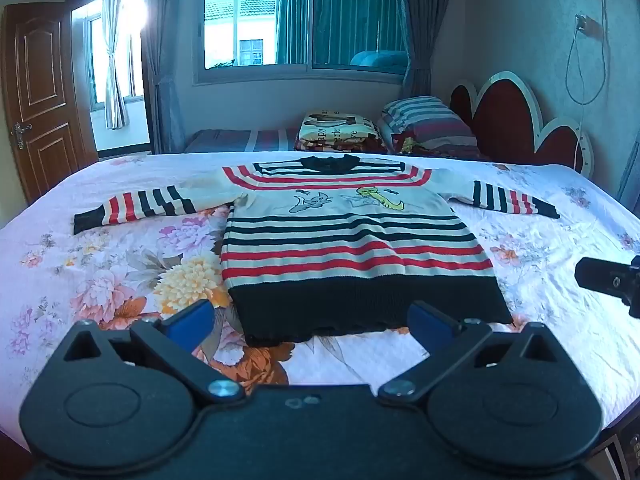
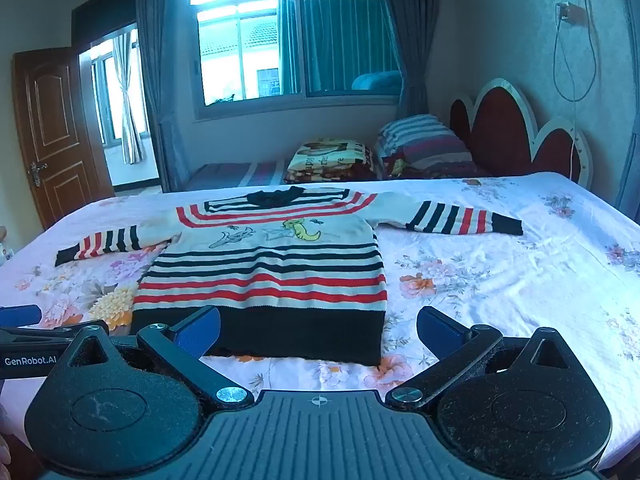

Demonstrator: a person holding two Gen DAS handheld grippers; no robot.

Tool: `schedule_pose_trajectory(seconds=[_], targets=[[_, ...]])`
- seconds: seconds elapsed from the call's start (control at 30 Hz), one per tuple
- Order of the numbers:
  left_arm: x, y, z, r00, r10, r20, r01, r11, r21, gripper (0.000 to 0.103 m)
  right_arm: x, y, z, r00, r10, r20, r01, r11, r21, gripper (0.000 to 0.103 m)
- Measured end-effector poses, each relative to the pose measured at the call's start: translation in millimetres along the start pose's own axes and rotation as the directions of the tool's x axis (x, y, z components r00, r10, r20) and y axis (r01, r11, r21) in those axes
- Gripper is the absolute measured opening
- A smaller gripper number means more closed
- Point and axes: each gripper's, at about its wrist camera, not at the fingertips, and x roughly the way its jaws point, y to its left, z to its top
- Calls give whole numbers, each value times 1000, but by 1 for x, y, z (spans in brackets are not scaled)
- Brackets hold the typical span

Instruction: Fold small clothes

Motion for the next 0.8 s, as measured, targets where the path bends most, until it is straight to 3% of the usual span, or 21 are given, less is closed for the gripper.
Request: schedule_pose_trajectory(seconds=[0.8], targets=[[-2,-2,-2,1000,1,0,-1,1000,1,103,-2,1,0,1000,1,4,-1,1000,1,103]])
